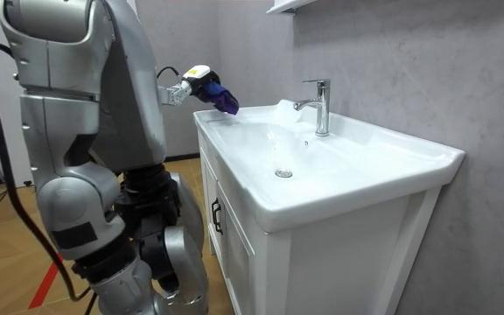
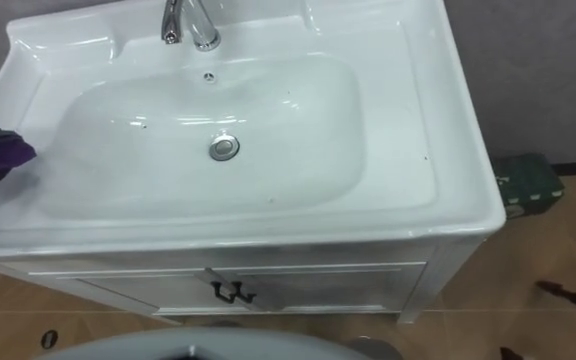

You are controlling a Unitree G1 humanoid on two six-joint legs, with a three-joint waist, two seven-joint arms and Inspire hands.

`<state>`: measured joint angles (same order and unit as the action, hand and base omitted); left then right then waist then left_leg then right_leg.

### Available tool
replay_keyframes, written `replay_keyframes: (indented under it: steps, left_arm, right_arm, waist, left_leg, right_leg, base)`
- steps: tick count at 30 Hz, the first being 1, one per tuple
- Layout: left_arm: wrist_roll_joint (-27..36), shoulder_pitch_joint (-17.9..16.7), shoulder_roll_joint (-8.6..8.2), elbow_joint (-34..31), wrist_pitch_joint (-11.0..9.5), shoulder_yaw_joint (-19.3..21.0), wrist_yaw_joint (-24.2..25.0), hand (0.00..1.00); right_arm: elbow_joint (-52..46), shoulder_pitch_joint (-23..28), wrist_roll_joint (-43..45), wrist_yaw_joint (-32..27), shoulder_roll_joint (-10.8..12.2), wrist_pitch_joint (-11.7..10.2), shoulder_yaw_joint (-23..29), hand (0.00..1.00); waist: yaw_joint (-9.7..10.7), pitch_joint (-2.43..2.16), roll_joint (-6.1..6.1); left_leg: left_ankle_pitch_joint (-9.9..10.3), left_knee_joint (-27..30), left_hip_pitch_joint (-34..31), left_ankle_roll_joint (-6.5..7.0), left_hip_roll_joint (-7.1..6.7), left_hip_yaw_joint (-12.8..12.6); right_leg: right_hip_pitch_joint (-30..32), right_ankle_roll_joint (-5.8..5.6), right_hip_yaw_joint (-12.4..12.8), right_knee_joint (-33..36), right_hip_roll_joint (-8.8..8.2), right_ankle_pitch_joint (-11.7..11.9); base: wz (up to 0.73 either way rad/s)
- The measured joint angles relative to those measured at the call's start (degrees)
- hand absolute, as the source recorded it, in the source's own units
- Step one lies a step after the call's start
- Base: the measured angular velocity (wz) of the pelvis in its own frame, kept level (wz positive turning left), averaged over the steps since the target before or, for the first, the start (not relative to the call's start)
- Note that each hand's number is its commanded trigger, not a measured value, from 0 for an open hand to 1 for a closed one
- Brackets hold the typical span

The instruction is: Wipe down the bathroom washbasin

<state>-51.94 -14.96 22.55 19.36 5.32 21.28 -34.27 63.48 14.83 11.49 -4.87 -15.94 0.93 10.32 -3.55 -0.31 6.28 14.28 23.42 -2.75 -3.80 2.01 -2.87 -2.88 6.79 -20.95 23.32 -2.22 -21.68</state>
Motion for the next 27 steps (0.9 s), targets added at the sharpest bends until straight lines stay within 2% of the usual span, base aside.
replay_keyframes:
  steps: [4, 7, 8, 11, 19, 27]
  left_arm:
    - [0.6, -1.7, -0.01, 0.0, 1.0, 0.0, 0.3, 1.00]
    - [0.5, -2.8, -0.01, 0.0, 1.1, 0.2, 0.3, 1.00]
    - [0.5, -2.8, -0.02, 0.0, 1.2, 0.2, 0.3, 1.00]
    - [0.5, -2.8, -0.02, 0.0, 1.4, 0.5, 0.3, 1.00]
    - [0.5, -2.8, -0.13, -0.2, 1.3, 0.5, 0.0, 1.00]
    - [0.5, -2.8, -0.13, -0.2, 0.5, 0.5, -0.5, 1.00]
  right_arm:
    - [-0.9, 0.8, -0.1, 0.0, 0.0, 0.4, 0.0, 0.00]
    - [-1.3, 0.8, 0.0, 0.0, -0.2, 0.5, 0.1, 0.00]
    - [-1.4, 0.8, 0.0, 0.0, -0.2, 0.5, 0.1, 0.00]
    - [-1.7, 0.8, -0.5, 0.0, -0.2, 0.5, 0.0, 0.00]
    - [-1.9, 0.8, -2.4, -0.1, -0.3, 0.4, -0.1, 0.00]
    - [-1.7, 1.1, -2.1, -1.1, -0.2, 0.4, -0.1, 0.00]
  waist:
    - [0.0, -0.20, -0.15]
    - [-0.2, -0.11, -0.47]
    - [-0.2, 0.08, -0.76]
    - [-0.2, 0.02, -1.23]
    - [-0.3, -0.13, -2.26]
    - [-0.8, -0.04, -2.46]
  left_leg:
    - [0.0, -0.1, 0.0, 0.01, -0.08, 0.2]
    - [0.0, 0.0, -0.2, 0.01, -0.15, 0.6]
    - [0.0, 0.0, -0.4, 0.01, -0.15, 0.7]
    - [0.0, 0.2, -0.6, 0.02, -0.15, 0.7]
    - [0.0, 0.3, -1.1, 0.01, -0.29, 1.6]
    - [0.0, 0.4, -1.8, 0.04, -0.39, 1.7]
  right_leg:
    - [0.0, -0.02, 0.0, -0.1, 0.00, 0.0]
    - [0.0, -0.02, 0.1, -0.3, 0.06, 0.0]
    - [0.0, -0.02, 0.0, -0.4, 0.08, 0.0]
    - [0.0, -0.02, -0.3, -0.4, 0.09, 0.0]
    - [-0.2, -0.05, -1.6, -0.8, 0.09, 0.0]
    - [-0.1, -0.49, -2.6, -1.6, 0.04, 0.5]
  base:
    - [0.00]
    - [0.00]
    - [0.05]
    - [0.05]
    - [0.08]
    - [0.07]
